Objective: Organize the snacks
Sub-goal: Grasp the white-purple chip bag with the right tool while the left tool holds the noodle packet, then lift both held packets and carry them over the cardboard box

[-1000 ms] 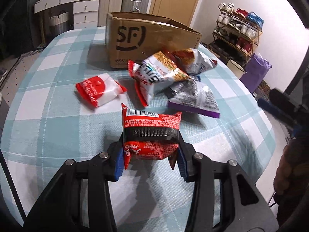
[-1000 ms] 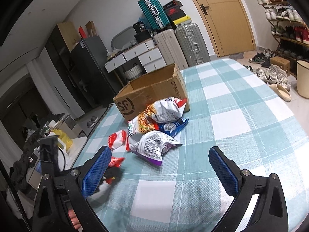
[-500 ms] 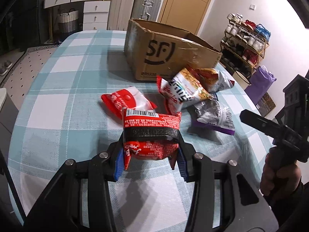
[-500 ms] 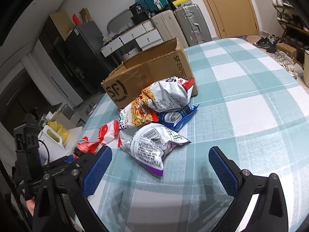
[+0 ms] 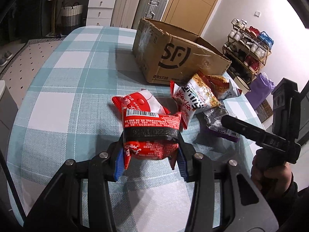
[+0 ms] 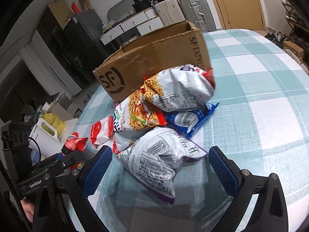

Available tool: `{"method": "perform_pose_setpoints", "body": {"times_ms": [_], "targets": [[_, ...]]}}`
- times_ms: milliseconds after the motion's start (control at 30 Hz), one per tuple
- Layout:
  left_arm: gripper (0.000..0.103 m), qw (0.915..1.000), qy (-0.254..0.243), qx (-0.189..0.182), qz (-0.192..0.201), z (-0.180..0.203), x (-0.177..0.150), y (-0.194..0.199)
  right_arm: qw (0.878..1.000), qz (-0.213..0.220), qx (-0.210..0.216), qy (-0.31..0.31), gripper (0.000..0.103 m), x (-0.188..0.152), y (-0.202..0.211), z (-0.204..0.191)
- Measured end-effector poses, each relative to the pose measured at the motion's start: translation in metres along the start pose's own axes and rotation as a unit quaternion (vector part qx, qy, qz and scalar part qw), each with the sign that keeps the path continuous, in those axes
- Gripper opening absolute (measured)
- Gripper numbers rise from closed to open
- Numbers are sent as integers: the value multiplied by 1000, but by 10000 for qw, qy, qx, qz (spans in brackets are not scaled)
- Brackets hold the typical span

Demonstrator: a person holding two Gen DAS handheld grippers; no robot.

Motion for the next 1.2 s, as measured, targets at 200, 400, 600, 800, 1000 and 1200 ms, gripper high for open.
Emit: {"method": "perform_pose_setpoints", "body": {"times_ms": [200,400,600,800,1000,1200], "targets": [[41,10000,71,-8,-32,-5,-1,-4,9995,-107,-246,195,94,2,-14,-4],[41,9999,136,27,-17,-7,-2,-1,9985,-169,-179,494,62,-1,-18,-8],[41,9999,60,45,72,0,-4,11,9981,-106,-42,612,54,-11,-6,-14],[41,9999,-25,38,157,11,-6,26,9982,91,81,588,53,-20,18,-16],[41,9997,-136,23,221,24,-8,40,9979,275,144,570,53,-25,42,-18],[41,9990,-301,1,321,39,-5,55,9969,521,231,537,53,-26,71,-20]]}}
Point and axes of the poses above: each gripper's, at about its wrist camera, not at the fingertips, and y roughly against the way its jaws point, z to its right, x to its top, the point moved 3 cm from there along -y, roughly the way its jaws point, and after that the axes turned 7 degrees about z, right-handed, at the moved point
